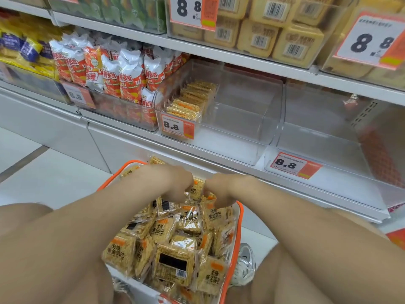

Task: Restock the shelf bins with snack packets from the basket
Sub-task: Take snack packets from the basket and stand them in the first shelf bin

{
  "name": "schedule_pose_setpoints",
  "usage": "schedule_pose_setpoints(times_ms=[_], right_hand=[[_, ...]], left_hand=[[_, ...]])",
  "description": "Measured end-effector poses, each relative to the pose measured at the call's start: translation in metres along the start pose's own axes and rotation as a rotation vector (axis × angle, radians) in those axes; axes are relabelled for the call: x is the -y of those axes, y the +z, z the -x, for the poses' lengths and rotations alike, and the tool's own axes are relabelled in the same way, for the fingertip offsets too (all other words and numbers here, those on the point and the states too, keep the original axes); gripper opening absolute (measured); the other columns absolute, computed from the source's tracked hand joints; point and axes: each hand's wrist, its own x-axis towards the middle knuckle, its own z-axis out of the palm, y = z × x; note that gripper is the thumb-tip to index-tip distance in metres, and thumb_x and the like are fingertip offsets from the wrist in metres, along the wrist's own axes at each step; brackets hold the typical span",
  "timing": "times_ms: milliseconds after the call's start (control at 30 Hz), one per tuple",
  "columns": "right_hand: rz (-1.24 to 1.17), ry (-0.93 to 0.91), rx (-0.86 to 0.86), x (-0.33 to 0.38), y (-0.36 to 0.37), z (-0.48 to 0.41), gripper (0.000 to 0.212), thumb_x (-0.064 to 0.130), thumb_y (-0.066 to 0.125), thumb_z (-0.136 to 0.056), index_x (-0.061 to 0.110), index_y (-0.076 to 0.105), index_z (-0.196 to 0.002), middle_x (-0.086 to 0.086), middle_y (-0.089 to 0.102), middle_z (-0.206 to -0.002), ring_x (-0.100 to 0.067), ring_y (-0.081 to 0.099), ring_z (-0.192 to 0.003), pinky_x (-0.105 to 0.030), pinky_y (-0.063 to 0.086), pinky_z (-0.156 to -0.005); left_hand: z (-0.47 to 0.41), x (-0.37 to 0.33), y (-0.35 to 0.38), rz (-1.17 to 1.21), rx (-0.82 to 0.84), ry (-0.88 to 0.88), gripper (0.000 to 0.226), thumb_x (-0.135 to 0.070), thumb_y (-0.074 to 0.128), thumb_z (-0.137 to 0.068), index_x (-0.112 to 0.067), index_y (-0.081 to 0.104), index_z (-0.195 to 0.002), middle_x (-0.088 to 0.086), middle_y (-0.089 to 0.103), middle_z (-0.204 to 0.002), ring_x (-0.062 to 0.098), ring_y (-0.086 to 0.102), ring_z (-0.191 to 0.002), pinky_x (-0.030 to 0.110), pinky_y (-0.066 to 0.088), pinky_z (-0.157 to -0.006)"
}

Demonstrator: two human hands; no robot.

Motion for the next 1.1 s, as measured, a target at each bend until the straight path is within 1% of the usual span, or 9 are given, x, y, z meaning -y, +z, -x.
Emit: schedule_pose_setpoints(times_ms=[133, 233, 300, 400, 533, 700, 867, 1000, 1100], right_hand=[[-0.022, -0.020, 0.109, 0.007, 0.015, -0.008, 0.067, 0.010, 0.062, -0.095, 0.026, 0.041, -0.157, -0.002, 0.058, -0.138, -0.021, 0.059, -0.106, -0.035, 0.056, -0.083], [0.003, -0.011, 0.049, 0.009, 0.025, -0.013, 0.057, 0.024, 0.071, -0.095, 0.022, 0.046, -0.147, -0.005, 0.060, -0.118, -0.021, 0.059, -0.092, -0.035, 0.053, -0.069], [0.055, -0.031, -0.024, 0.006, 0.027, -0.017, 0.042, 0.027, 0.072, -0.095, 0.020, 0.053, -0.131, -0.003, 0.061, -0.105, -0.022, 0.060, -0.086, -0.038, 0.057, -0.070], [-0.013, -0.043, -0.032, -0.003, 0.018, -0.016, 0.030, 0.027, 0.074, -0.095, 0.025, 0.047, -0.109, 0.003, 0.058, -0.097, -0.023, 0.058, -0.086, -0.043, 0.055, -0.081], [-0.218, -0.053, -0.173, -0.013, -0.005, -0.008, 0.028, 0.030, 0.071, -0.096, 0.021, 0.049, -0.112, -0.002, 0.061, -0.104, -0.027, 0.060, -0.094, -0.042, 0.051, -0.079], [-0.505, -0.079, -0.463, -0.014, -0.043, 0.019, 0.024, 0.030, 0.060, -0.104, 0.018, 0.055, -0.125, 0.003, 0.062, -0.101, -0.020, 0.056, -0.091, -0.036, 0.042, -0.077], [-0.687, -0.094, -0.800, -0.010, -0.070, 0.044, 0.023, 0.036, 0.058, -0.106, 0.023, 0.070, -0.120, 0.009, 0.074, -0.088, -0.002, 0.066, -0.081, -0.028, 0.046, -0.076], [-0.814, -0.033, -0.986, -0.014, -0.086, 0.057, 0.028, 0.031, 0.051, -0.108, 0.025, 0.072, -0.125, 0.012, 0.074, -0.089, -0.002, 0.067, -0.083, -0.030, 0.055, -0.084], [-0.960, 0.025, -1.007, -0.026, -0.093, 0.062, 0.029, 0.025, 0.048, -0.107, 0.024, 0.072, -0.123, 0.005, 0.073, -0.082, -0.013, 0.071, -0.078, -0.044, 0.060, -0.083]], left_hand=[[-0.008, -0.004, -0.003, -0.013, 0.008, -0.020, 0.035, -0.038, 0.051, -0.107, -0.012, 0.064, -0.128, 0.007, 0.066, -0.122, 0.028, 0.066, -0.108, 0.041, 0.057, -0.090], [-0.015, -0.005, -0.004, -0.012, -0.015, -0.019, 0.031, -0.033, 0.051, -0.107, -0.016, 0.052, -0.082, 0.003, 0.058, -0.090, 0.028, 0.062, -0.092, 0.042, 0.054, -0.081], [-0.018, -0.006, -0.004, -0.005, -0.018, -0.028, 0.036, -0.034, 0.051, -0.107, -0.018, 0.043, -0.075, 0.001, 0.053, -0.085, 0.028, 0.060, -0.087, 0.039, 0.051, -0.076], [-0.021, -0.003, -0.003, 0.019, -0.042, -0.042, 0.029, -0.037, 0.049, -0.106, -0.015, 0.053, -0.087, 0.005, 0.060, -0.097, 0.028, 0.063, -0.091, 0.038, 0.053, -0.077], [-0.018, 0.008, -0.008, 0.232, -0.202, -0.062, 0.036, -0.036, 0.047, -0.105, -0.010, 0.063, -0.124, 0.011, 0.065, -0.121, 0.030, 0.064, -0.107, 0.046, 0.056, -0.091], [-0.014, 0.017, -0.019, 0.777, -0.518, -0.173, 0.036, -0.041, 0.042, -0.108, -0.014, 0.065, -0.100, 0.009, 0.069, -0.099, 0.028, 0.065, -0.090, 0.038, 0.053, -0.076], [-0.011, 0.023, -0.028, 1.654, -0.593, -0.215, 0.041, -0.050, 0.048, -0.105, -0.016, 0.068, -0.117, 0.005, 0.074, -0.092, 0.024, 0.068, -0.080, 0.037, 0.055, -0.075], [-0.005, 0.026, -0.031, 1.878, -0.664, -0.098, 0.052, -0.059, 0.051, -0.104, -0.016, 0.067, -0.128, 0.006, 0.078, -0.107, 0.027, 0.072, -0.104, 0.047, 0.054, -0.098], [0.003, 0.025, -0.040, 1.962, -0.807, 0.002, 0.043, -0.047, 0.045, -0.111, -0.012, 0.069, -0.119, 0.003, 0.081, -0.096, 0.017, 0.078, -0.084, 0.037, 0.059, -0.080]])
